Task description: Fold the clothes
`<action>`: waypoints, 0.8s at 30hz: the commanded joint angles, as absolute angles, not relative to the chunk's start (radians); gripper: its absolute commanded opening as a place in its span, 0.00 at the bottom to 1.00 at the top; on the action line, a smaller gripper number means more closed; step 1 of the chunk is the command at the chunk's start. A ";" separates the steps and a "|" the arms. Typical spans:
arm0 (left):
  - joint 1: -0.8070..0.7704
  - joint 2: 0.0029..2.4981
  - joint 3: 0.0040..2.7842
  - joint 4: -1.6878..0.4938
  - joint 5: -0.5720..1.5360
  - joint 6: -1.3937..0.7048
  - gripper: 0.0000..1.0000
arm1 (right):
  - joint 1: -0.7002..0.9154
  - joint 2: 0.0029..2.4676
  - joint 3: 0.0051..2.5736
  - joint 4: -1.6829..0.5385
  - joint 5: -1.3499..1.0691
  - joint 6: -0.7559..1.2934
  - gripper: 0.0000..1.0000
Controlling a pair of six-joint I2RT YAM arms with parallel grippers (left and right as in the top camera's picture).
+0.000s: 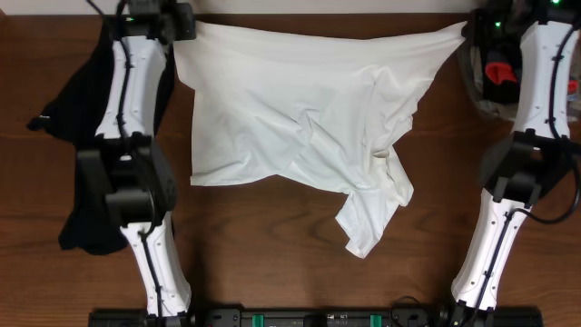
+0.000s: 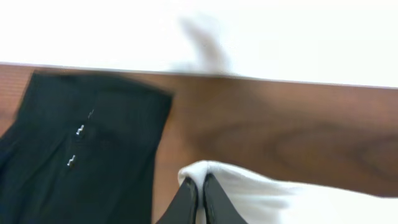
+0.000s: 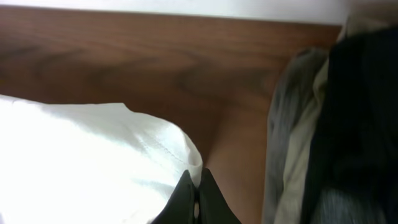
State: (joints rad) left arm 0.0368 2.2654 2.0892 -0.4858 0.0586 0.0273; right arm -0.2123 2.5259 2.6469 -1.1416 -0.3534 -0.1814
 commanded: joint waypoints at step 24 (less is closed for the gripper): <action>0.031 2.510 2.096 -0.084 0.037 0.033 0.59 | -0.143 2.716 2.650 -0.831 -0.310 -0.083 0.23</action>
State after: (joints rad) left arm 0.0273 2.5038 2.0892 -0.0914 0.0483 0.0299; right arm -0.1452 2.6999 2.6465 -0.8406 -0.3176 -0.0944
